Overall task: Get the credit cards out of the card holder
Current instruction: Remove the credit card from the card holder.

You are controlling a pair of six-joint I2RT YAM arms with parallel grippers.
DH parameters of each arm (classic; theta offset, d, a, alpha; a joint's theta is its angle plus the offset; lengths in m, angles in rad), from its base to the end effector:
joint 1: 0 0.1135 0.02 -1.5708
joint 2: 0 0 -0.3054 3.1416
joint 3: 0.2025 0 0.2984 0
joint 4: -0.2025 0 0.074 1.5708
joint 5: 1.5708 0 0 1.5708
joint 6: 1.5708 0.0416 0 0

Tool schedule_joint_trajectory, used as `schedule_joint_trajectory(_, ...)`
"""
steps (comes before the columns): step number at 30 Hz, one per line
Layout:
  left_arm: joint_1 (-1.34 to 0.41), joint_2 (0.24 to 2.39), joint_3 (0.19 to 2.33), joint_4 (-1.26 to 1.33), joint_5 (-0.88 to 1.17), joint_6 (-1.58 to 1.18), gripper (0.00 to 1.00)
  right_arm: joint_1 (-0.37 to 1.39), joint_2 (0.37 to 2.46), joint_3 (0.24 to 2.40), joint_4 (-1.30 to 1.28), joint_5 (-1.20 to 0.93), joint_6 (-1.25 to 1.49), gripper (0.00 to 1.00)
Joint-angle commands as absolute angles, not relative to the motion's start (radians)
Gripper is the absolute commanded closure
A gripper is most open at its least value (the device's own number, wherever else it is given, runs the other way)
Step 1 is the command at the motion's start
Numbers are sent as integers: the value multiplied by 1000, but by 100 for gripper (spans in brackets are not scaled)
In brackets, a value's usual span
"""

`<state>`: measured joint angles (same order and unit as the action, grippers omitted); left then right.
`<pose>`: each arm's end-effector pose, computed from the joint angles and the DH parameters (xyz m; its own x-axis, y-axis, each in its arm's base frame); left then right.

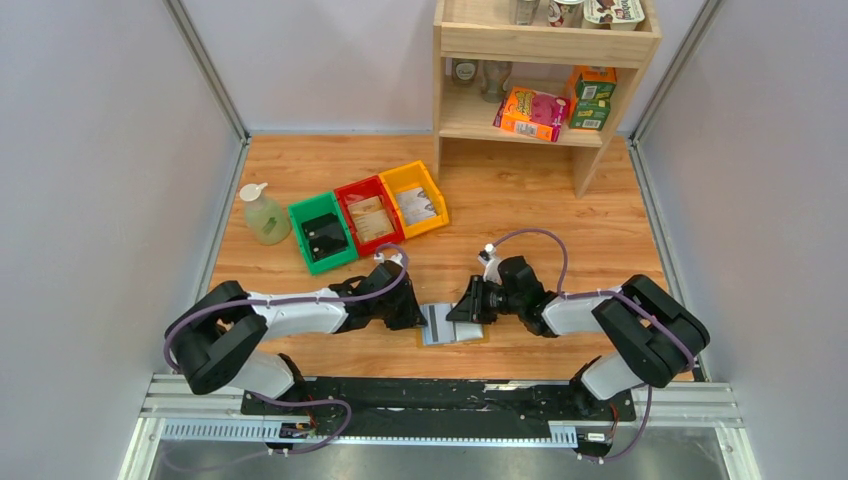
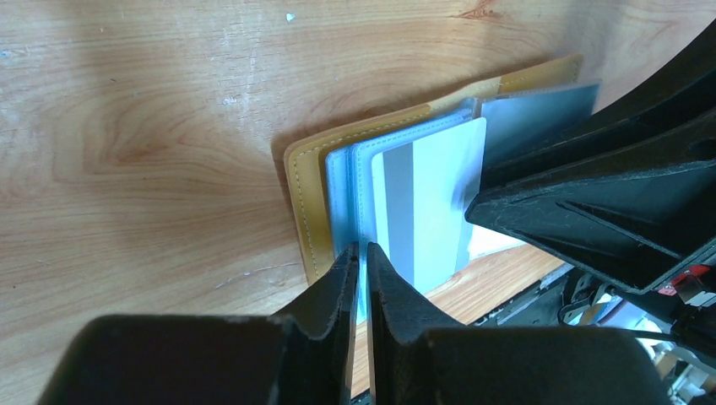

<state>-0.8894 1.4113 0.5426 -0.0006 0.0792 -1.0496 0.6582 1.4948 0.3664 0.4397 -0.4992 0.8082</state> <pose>0.1742 -0.2200 0.1424 -0.9389 -0.2147 -0.2689 -0.0157 0.8074 -0.5898 0.1947 0.1757 0.1093 -0.9470 0.0702 -0.3134 -0.2094 0.6047 0.7684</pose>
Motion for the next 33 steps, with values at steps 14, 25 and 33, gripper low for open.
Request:
schedule_joint_trajectory(14,-893,1451,531,5,72,-1051,87,548,1499,313,560,-612,807,100)
schedule_joint_trajectory(25,-893,1411,541,5,71,-1029,87,471,1453,308,443,-615,784,100)
schedule_joint_trajectory(33,-893,1344,613,32,120,-996,70,463,1445,310,439,-629,790,100)
